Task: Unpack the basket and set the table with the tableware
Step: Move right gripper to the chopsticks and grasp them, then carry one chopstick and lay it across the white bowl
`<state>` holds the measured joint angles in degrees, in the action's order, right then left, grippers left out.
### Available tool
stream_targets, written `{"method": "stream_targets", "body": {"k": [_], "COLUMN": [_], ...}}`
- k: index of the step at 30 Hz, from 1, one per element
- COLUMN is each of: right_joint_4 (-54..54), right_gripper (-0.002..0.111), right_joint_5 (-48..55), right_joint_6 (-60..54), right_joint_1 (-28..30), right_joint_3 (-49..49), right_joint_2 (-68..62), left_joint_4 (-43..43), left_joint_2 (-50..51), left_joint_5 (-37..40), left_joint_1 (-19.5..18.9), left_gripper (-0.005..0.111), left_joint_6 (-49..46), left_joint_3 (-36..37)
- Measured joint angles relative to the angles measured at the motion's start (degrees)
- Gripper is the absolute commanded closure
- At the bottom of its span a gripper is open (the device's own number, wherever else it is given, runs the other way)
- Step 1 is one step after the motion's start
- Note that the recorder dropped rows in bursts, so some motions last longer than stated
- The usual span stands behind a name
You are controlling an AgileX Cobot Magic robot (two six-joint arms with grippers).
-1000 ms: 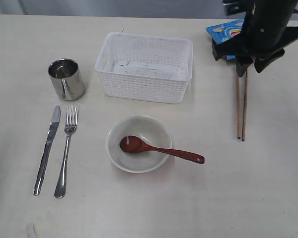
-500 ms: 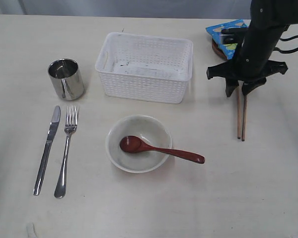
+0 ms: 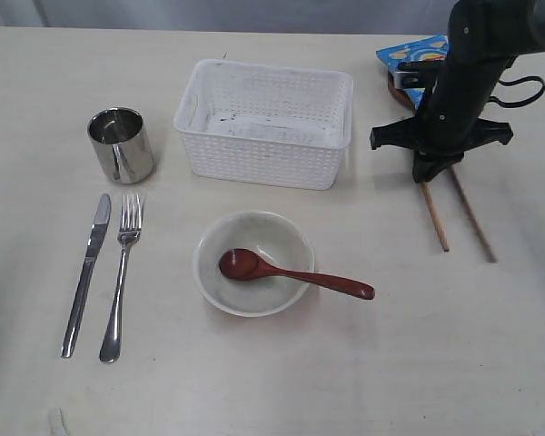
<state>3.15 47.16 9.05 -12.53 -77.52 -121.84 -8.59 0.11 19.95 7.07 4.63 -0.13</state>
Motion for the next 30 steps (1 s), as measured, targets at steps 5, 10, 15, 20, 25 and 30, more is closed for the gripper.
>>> {"method": "stream_targets", "body": {"k": [5,10,15,20,25,30], "right_joint_4": [-0.79,-4.11,-12.85,-24.62,-25.39,-9.92], "right_gripper": [0.109,0.109,0.109,0.109,0.109,0.109], "right_joint_5": [-0.10,0.02,1.07,5.31,10.51,11.51], "right_joint_6": [-1.29,-3.97,-12.42,-29.07,-39.05,-40.88], "right_joint_1": [0.00,0.00,0.00,-1.47,-13.29,-32.06], "right_joint_3": [0.00,1.02,1.15,1.15,1.15,1.04], "right_joint_2": [0.29,3.19,15.04,24.81,31.93,29.65], "left_joint_4": [0.00,0.00,0.00,0.00,0.00,0.00], "left_joint_2": [0.00,0.00,0.00,0.00,0.00,0.00], "left_joint_5": [0.00,0.00,0.00,0.00,0.00,0.00], "left_joint_1": [0.00,0.00,0.00,0.00,0.00,0.00], "left_gripper": [0.107,0.107,0.107,0.107,0.107,0.107], "left_joint_6": [0.00,0.00,0.00,0.00,0.00,0.00], "left_joint_3": [0.00,0.00,0.00,0.00,0.00,0.00]}}
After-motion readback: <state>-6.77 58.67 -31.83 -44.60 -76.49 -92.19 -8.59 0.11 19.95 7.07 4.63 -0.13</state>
